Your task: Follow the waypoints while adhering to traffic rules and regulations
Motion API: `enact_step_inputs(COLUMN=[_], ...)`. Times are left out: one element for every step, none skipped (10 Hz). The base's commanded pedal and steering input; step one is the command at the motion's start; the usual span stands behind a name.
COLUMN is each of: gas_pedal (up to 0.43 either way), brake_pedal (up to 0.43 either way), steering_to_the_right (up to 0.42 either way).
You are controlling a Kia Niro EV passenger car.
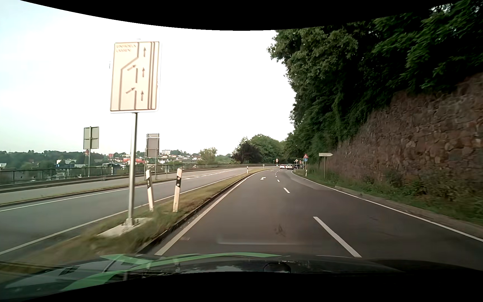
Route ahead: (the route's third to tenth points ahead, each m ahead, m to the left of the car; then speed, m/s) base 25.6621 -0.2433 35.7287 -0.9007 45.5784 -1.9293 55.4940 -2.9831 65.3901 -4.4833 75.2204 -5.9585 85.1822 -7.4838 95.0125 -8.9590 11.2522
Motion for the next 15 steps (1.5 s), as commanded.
enact_step_inputs(gas_pedal=[0.047, 0.039, 0.039, 0.028, 0.028, 0.028, 0.047, 0.047, 0.087, 0.098, 0.11, 0.11, 0.118, 0.13, 0.138], brake_pedal=[0.0, 0.0, 0.0, 0.0, 0.0, 0.0, 0.0, 0.0, 0.0, 0.0, 0.0, 0.0, 0.0, 0.0, 0.0], steering_to_the_right=[0.003, 0.004, 0.004, 0.004, 0.005, 0.005, 0.005, 0.006, 0.006, 0.008, 0.008, 0.008, 0.008, 0.008, 0.008])
